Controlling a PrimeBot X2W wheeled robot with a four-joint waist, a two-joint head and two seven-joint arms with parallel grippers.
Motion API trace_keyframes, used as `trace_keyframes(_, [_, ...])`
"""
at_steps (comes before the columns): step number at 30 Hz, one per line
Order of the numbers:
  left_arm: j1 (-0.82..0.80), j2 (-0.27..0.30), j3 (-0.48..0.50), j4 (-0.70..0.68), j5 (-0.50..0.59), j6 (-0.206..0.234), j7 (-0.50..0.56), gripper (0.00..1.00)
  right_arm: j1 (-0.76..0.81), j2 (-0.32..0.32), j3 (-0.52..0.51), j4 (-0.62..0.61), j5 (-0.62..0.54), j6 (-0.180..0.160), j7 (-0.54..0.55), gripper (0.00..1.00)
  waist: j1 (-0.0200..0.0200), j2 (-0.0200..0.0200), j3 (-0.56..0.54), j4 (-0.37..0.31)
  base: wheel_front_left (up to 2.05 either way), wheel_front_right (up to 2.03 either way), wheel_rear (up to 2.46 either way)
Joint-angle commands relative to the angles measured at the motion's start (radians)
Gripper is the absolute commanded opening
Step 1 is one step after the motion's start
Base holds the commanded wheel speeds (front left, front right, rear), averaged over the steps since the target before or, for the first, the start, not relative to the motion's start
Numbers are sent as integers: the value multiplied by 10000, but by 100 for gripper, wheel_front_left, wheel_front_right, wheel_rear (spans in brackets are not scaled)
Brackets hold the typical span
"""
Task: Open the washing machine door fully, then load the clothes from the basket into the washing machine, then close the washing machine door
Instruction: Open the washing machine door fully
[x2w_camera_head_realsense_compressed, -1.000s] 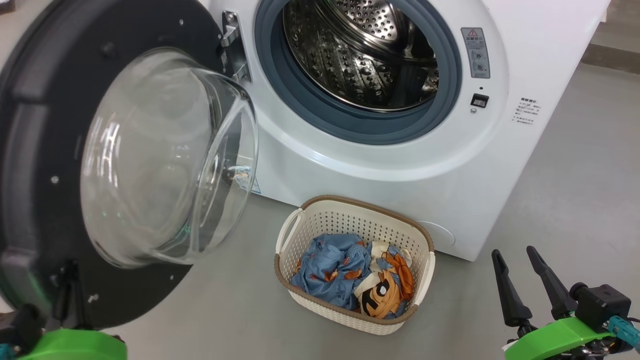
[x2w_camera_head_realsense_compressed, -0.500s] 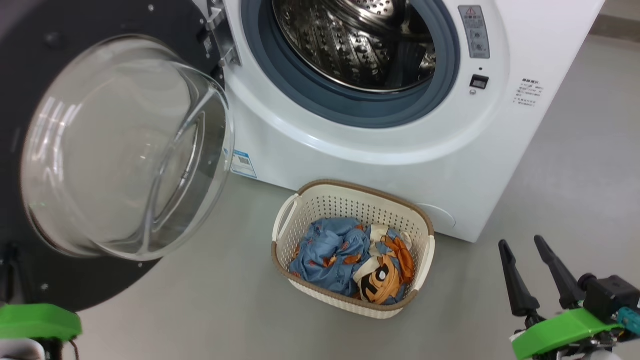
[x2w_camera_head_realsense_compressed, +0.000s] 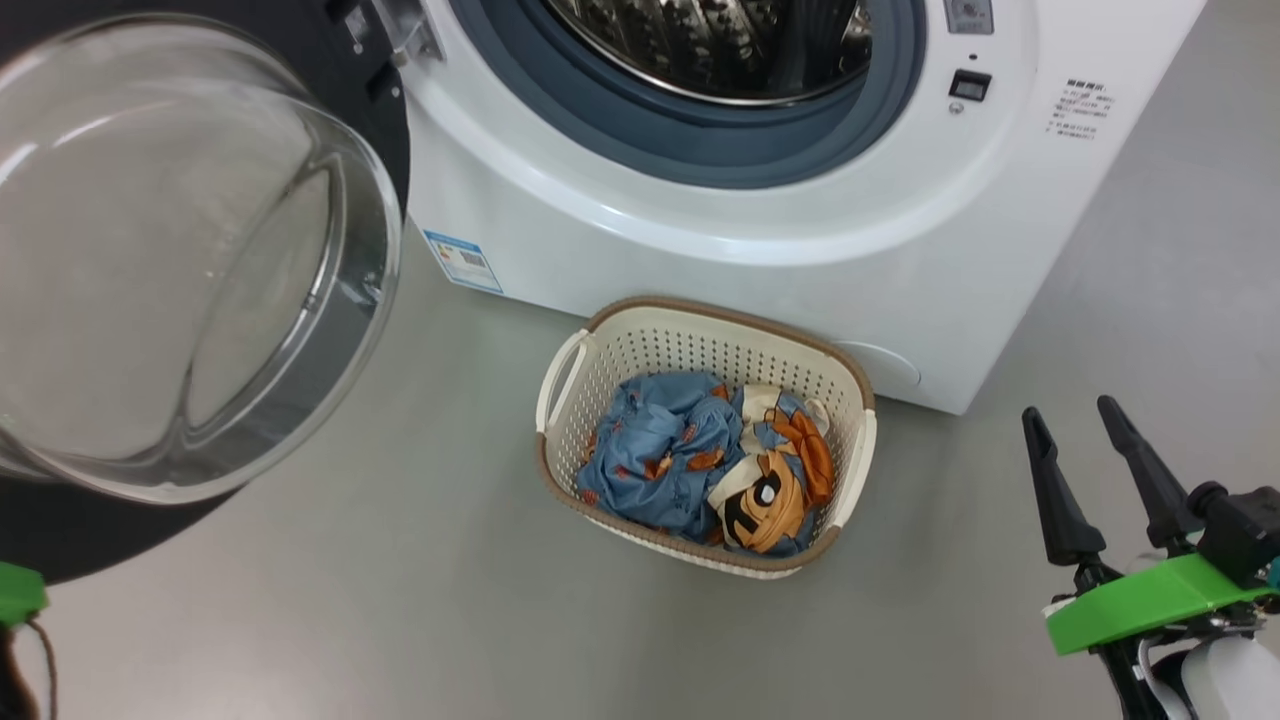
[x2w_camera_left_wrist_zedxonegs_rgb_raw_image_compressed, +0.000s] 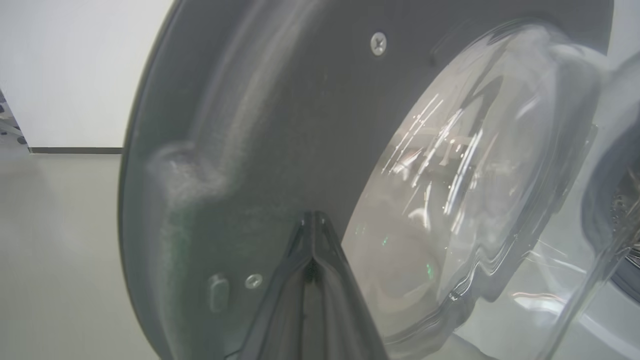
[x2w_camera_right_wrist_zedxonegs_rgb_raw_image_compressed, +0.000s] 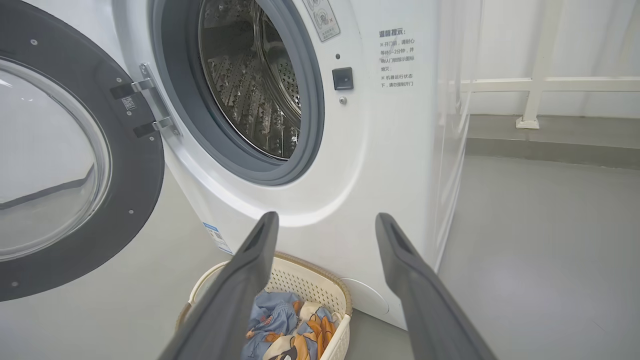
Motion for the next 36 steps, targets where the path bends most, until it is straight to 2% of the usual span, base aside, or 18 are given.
trace_keyframes(1, [-431, 686, 639, -97, 183, -53, -110, 0, -298, -211, 144, -280, -74, 46, -122, 100, -1, -1, 285, -73, 0, 0, 0])
trace_keyframes(14, [-1631, 1023, 2232, 1105, 668, -550, -110, 0, -886, -453, 221, -381, -141, 46, -122, 100, -1, -1, 1166, -219, 0, 0, 0])
trace_keyframes(23, [-2334, 1300, 2872, 1719, 1178, -809, -110, 0, -1250, -540, 305, -415, -157, 46, -122, 100, -1, -1, 1650, -313, 0, 0, 0])
trace_keyframes(30, [-2591, 1343, 3153, 2026, 1600, -894, -110, 0, -1346, -504, 368, -336, -129, 46, -122, 100, -1, -1, 1609, -380, 0, 0, 0])
trace_keyframes(36, [-2277, 1146, 3260, 1975, 1924, -1247, -110, 0, -1193, -336, 392, -231, -90, 46, -122, 100, -1, -1, 1110, -382, 0, 0, 0])
